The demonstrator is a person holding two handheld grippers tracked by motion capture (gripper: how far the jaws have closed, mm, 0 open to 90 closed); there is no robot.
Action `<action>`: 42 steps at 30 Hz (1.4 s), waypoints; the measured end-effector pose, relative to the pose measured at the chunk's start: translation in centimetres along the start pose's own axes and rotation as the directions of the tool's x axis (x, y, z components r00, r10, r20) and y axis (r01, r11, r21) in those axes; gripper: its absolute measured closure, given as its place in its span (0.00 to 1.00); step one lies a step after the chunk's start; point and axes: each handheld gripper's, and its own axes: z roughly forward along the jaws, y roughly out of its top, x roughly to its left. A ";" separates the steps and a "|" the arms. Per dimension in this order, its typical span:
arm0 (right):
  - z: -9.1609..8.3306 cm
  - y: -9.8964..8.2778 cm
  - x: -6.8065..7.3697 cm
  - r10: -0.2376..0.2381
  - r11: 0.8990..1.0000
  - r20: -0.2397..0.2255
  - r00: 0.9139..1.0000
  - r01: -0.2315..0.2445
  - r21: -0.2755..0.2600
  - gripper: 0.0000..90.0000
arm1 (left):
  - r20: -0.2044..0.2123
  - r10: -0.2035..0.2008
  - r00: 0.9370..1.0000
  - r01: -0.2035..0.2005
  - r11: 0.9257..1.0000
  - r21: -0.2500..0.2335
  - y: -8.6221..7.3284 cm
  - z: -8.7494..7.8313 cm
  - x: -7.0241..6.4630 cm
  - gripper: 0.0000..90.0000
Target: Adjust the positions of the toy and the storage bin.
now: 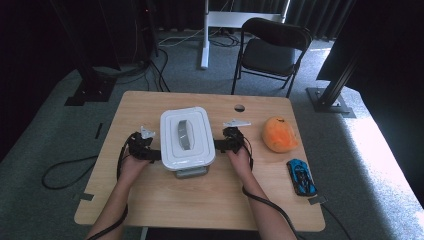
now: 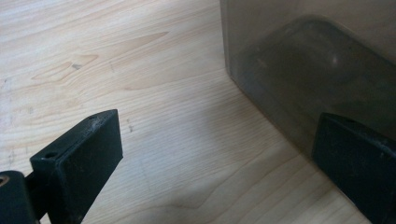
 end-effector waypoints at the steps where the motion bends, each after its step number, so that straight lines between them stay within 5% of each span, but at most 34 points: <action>1: -0.1 0.0 -0.1 0.002 1.000 0.003 1.000 -0.002 0.000 0.22 | 0.002 0.005 1.000 -0.005 1.000 0.001 0.1 0.0 -0.2 0.03; 26: -2.3 -1.7 -2.5 0.039 0.999 0.012 0.999 -0.039 -0.008 0.23 | 0.026 0.061 0.998 -0.061 0.998 0.001 1.5 0.7 -3.2 0.03; 30: -2.8 -2.0 -3.0 0.043 0.999 0.024 0.999 -0.043 -0.004 0.22 | 0.056 0.060 0.997 -0.061 0.998 0.002 1.4 0.9 -3.6 0.03; 34: -3.0 -2.3 -3.4 0.033 0.999 0.036 0.999 -0.033 0.008 0.16 | 0.080 0.045 0.996 -0.045 0.999 0.003 1.1 1.2 -3.4 0.03; 42: -2.5 -3.4 -4.5 0.049 0.998 0.080 0.996 -0.052 0.043 0.16 | 0.049 0.011 0.999 -0.012 1.000 0.000 0.4 1.7 -2.2 0.03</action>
